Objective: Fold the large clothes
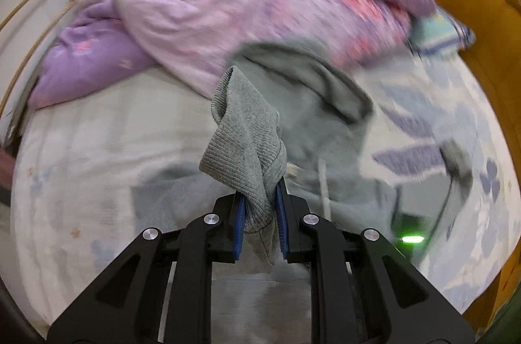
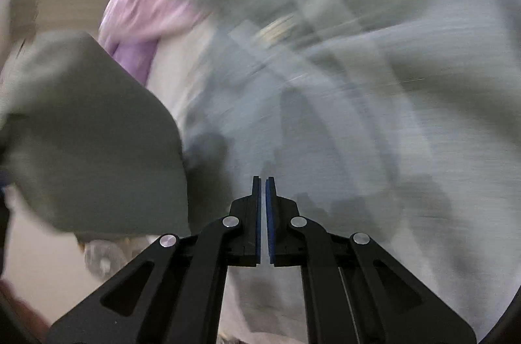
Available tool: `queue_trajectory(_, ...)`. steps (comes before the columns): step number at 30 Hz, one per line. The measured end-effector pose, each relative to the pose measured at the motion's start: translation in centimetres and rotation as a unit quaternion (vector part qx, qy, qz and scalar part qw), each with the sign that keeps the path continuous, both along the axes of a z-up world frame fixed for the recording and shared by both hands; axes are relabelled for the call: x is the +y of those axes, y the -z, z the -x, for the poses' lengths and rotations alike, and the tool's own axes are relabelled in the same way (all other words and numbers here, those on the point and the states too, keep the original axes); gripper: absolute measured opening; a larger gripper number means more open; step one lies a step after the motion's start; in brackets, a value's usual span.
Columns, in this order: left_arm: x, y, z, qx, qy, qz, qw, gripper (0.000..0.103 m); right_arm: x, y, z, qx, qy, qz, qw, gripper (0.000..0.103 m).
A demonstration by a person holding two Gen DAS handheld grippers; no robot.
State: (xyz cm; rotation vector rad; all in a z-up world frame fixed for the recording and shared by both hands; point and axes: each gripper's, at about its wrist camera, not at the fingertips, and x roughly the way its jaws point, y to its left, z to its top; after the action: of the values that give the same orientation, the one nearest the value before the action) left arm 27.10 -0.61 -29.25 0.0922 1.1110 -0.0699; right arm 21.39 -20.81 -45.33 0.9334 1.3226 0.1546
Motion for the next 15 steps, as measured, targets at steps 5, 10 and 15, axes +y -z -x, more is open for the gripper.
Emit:
queue_trajectory(5, -6.6, 8.1, 0.6, 0.077, 0.059, -0.015, 0.9952, 0.017, -10.0, 0.2, 5.3, 0.035, 0.067, 0.057, 0.995, 0.003)
queue_trajectory(10, -11.0, 14.9, 2.3, 0.155, 0.111, -0.021, 0.9814, 0.026, -13.9, 0.4, 7.7, 0.065, 0.101, 0.073, 0.99, 0.006)
queue_trajectory(15, -8.2, 14.2, 3.9, 0.171, 0.101, 0.066, 0.9779, 0.075, -15.7, -0.4, 7.9, 0.071, 0.089, 0.076, 0.991, 0.023)
